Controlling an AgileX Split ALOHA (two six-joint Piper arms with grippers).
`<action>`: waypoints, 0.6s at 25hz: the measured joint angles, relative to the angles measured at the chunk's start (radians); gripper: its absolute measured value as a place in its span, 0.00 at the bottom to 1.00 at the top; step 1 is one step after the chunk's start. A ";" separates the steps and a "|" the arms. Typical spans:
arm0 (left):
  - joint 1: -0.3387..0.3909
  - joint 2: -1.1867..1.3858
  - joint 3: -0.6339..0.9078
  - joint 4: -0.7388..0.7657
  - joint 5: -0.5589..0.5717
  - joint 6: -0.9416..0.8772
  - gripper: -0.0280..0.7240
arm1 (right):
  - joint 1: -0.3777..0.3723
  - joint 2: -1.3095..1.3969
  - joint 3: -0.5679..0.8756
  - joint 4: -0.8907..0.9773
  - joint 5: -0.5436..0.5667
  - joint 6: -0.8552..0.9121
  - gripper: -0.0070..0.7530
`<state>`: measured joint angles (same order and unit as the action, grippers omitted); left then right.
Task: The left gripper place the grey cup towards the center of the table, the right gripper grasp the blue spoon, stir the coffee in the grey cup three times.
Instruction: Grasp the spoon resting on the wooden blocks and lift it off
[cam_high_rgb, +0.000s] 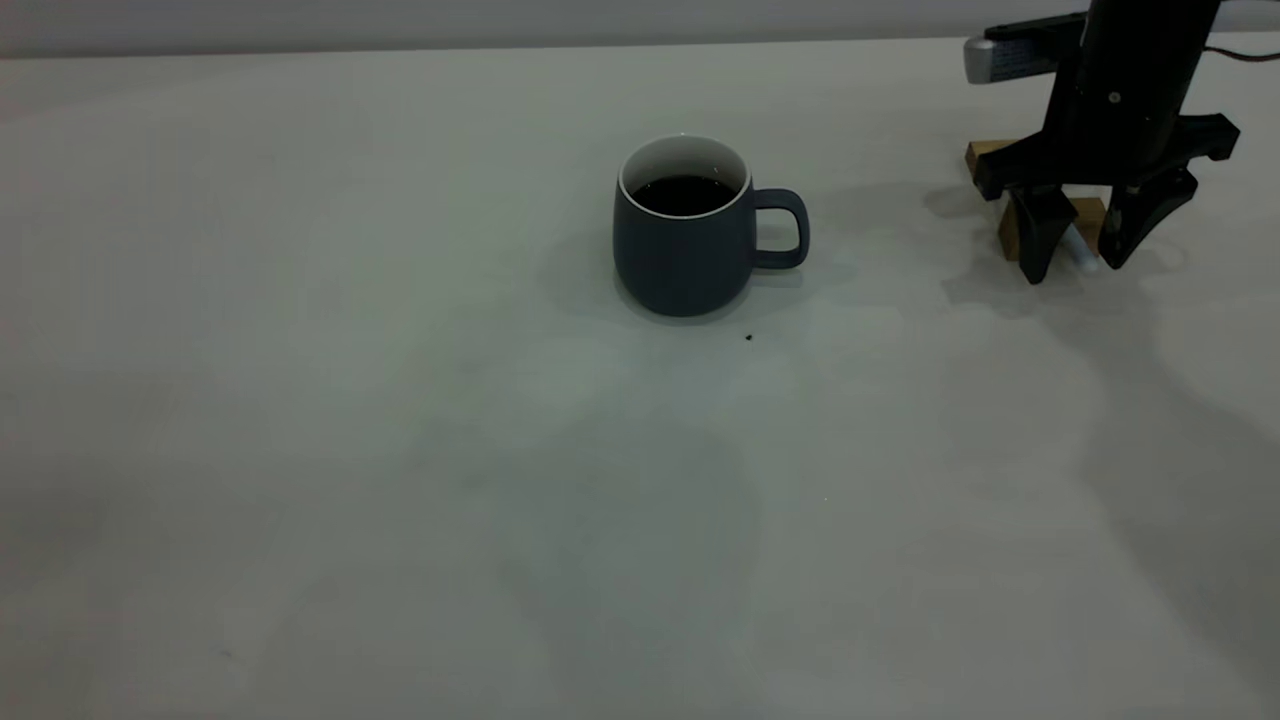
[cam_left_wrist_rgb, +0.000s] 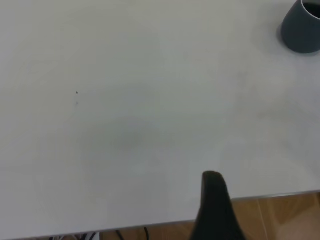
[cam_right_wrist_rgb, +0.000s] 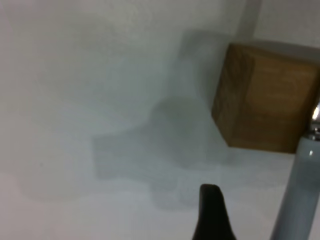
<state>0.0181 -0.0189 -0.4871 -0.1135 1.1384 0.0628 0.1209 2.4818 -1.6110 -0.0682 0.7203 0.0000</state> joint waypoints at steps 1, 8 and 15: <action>0.000 0.000 0.000 0.000 0.000 0.000 0.82 | 0.000 0.000 0.000 -0.001 -0.001 0.000 0.74; 0.000 0.000 0.000 0.000 0.000 0.000 0.82 | 0.000 0.000 -0.001 -0.001 -0.006 0.000 0.44; 0.000 0.000 0.000 0.000 0.000 0.000 0.82 | 0.000 -0.003 -0.004 -0.004 0.013 0.000 0.18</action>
<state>0.0181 -0.0189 -0.4871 -0.1135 1.1384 0.0628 0.1209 2.4790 -1.6150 -0.0723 0.7337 0.0000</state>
